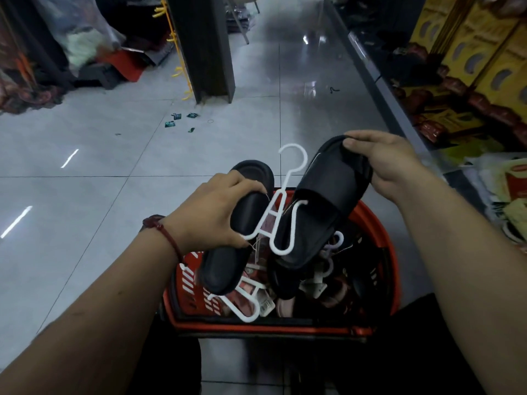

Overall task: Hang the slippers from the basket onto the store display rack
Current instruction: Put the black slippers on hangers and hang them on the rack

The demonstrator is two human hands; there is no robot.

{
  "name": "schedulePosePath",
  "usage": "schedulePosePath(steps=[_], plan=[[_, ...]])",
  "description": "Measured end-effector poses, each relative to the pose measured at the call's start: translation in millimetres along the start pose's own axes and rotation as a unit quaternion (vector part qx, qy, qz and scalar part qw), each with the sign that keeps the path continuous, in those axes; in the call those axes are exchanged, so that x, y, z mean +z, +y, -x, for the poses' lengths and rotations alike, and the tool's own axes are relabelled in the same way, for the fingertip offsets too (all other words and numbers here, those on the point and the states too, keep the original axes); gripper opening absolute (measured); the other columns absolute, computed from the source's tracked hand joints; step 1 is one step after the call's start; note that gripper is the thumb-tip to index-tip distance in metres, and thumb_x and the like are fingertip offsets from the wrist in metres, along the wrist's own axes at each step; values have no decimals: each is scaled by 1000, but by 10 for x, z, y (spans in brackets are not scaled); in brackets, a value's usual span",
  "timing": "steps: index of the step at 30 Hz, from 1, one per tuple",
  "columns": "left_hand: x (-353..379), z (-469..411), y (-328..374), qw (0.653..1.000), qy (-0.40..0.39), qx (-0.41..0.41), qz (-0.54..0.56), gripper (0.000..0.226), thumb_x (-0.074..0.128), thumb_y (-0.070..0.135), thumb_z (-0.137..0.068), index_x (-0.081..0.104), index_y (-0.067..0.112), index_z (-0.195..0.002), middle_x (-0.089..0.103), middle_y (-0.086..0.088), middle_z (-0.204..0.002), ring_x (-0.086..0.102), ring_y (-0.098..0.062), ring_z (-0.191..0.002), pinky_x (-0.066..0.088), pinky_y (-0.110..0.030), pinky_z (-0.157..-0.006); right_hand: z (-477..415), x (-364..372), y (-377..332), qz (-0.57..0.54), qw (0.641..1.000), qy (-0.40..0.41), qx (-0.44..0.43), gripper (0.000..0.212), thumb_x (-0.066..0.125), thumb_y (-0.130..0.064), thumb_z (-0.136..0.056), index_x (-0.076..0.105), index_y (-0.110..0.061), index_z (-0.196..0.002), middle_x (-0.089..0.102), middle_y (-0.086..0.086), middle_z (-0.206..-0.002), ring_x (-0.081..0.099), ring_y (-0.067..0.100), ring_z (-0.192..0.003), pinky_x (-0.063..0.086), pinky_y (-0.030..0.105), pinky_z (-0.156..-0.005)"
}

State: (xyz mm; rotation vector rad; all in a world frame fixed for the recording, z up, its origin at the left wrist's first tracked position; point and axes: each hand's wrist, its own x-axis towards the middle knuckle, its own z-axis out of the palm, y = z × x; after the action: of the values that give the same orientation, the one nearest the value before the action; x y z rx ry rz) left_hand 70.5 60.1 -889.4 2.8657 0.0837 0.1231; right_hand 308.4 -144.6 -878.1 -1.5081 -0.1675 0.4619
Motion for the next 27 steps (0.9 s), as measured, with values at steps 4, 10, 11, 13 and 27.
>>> schedulePosePath(steps=[4, 10, 11, 13, 27], plan=[[-10, -25, 89, 997, 80, -5, 12, 88, 88, 41, -57, 44, 40, -134, 45, 9, -122, 44, -18, -111, 47, -41, -95, 173, 144, -22, 24, 991, -129, -2, 22, 69, 1, -88, 71, -4, -109, 72, 9, -95, 68, 17, -87, 56, 25, -88], [8, -11, 136, 989, 139, -29, -45, 87, 86, 45, -57, 45, 35, -133, 47, 7, -119, 45, -20, -108, 49, -43, -89, 294, 263, -35, 54, 984, -168, -30, 21, 70, 0, -87, 74, -11, -105, 74, 9, -98, 70, 14, -85, 57, 25, -87], [12, -11, 138, 988, 146, -36, -45, 86, 86, 45, -57, 45, 34, -133, 48, 6, -119, 45, -20, -108, 49, -43, -89, 301, 272, -26, 69, 984, -155, -46, 22, 70, 0, -87, 74, -14, -105, 74, 6, -98, 70, 14, -86, 56, 24, -87], [24, -18, 149, 985, 162, -43, -45, 85, 85, 45, -58, 46, 33, -132, 48, 5, -119, 46, -22, -107, 49, -43, -89, 300, 302, 18, 119, 980, -131, -88, 30, 71, -4, -88, 73, -20, -112, 74, -1, -104, 68, 11, -93, 54, 22, -90], [25, 23, 379, 969, 212, -24, -126, 75, 72, 51, -70, 52, 21, -135, 54, -1, -121, 49, -26, -111, 44, -40, -93, 709, 549, 108, 433, 833, 23, -343, 22, 63, -47, -87, 74, -32, -99, 59, -7, -100, 50, 19, -101, 44, 37, -88]])
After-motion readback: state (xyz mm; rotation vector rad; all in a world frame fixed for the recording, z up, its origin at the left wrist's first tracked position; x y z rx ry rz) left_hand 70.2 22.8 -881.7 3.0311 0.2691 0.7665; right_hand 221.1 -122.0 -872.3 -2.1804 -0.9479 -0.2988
